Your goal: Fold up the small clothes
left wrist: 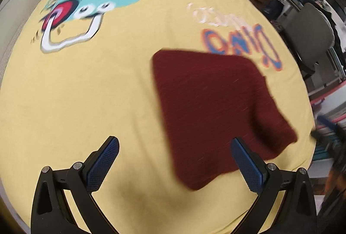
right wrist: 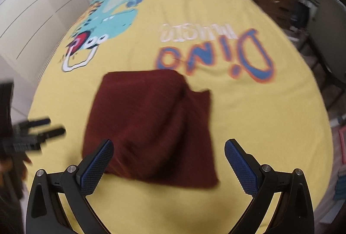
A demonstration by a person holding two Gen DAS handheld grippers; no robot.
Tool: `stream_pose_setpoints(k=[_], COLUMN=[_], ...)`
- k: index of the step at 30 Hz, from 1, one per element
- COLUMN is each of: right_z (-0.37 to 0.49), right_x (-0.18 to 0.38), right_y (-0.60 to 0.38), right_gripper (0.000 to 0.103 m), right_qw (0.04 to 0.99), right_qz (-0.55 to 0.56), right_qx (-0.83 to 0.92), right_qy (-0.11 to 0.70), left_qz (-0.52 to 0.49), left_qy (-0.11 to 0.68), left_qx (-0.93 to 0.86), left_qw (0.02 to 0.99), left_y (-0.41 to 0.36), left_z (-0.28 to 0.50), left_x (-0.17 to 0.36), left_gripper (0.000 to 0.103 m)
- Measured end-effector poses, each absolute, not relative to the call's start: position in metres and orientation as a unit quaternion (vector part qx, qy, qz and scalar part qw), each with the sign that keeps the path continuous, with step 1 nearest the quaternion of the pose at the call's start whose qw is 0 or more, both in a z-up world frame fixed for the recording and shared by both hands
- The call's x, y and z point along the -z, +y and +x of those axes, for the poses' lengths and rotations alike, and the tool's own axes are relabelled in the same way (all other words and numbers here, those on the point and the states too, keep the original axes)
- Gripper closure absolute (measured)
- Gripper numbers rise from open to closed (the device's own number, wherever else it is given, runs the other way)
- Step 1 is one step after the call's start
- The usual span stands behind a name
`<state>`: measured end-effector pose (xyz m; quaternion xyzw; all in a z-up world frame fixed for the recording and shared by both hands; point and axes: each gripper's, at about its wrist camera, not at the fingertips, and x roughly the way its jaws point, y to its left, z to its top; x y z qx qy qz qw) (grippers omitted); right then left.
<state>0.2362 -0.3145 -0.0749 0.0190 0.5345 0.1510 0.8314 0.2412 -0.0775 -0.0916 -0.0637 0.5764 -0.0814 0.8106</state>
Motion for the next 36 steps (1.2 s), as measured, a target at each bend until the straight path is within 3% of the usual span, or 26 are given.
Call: stream_pose_setpoints(k=[2, 4, 5, 14, 16, 19, 29, 36], right_z=[0.254, 0.27, 0.273, 0.278, 0.277, 0.274, 0.26, 0.23], right_x=[0.082, 0.094, 0.102, 0.168, 0.176, 0.168, 0.104, 0.164], right_y=[-0.298, -0.284, -0.279, -0.267, -0.271, -0.282, -0.331, -0.353], right_gripper=[0.012, 0.031, 0.034, 0.041, 0.067, 0.078, 0.081, 0.076], right_qw=[0.817, 0.801, 0.79, 0.727, 0.722, 0.735, 0.798, 0.763], right_qz=[0.017, 0.016, 0.012, 0.005, 0.018, 0.045, 0.026, 0.016], right_qx=[-0.167, -0.176, -0.176, -0.157, -0.161, -0.166, -0.141, -0.121], right_qy=[0.552, 0.573, 0.587, 0.668, 0.673, 0.656, 0.585, 0.635], left_qz=[-0.072, -0.084, -0.091, -0.106, -0.106, -0.104, -0.101, -0.098], left_qy=[0.58, 0.581, 0.582, 0.587, 0.588, 0.589, 0.591, 0.593], left_qx=[0.075, 0.069, 0.068, 0.077, 0.08, 0.086, 0.094, 0.103], left_qw=[0.808, 0.807, 0.805, 0.799, 0.798, 0.796, 0.795, 0.792], left_y=[-0.063, -0.05, -0.046, -0.033, -0.034, -0.036, -0.045, -0.064], left_z=[0.231, 0.221, 0.217, 0.204, 0.204, 0.203, 0.207, 0.213], left_x=[0.099, 0.105, 0.106, 0.118, 0.12, 0.122, 0.117, 0.118], left_gripper=[0.001, 0.001, 0.001, 0.001, 0.001, 0.001, 0.001, 0.001])
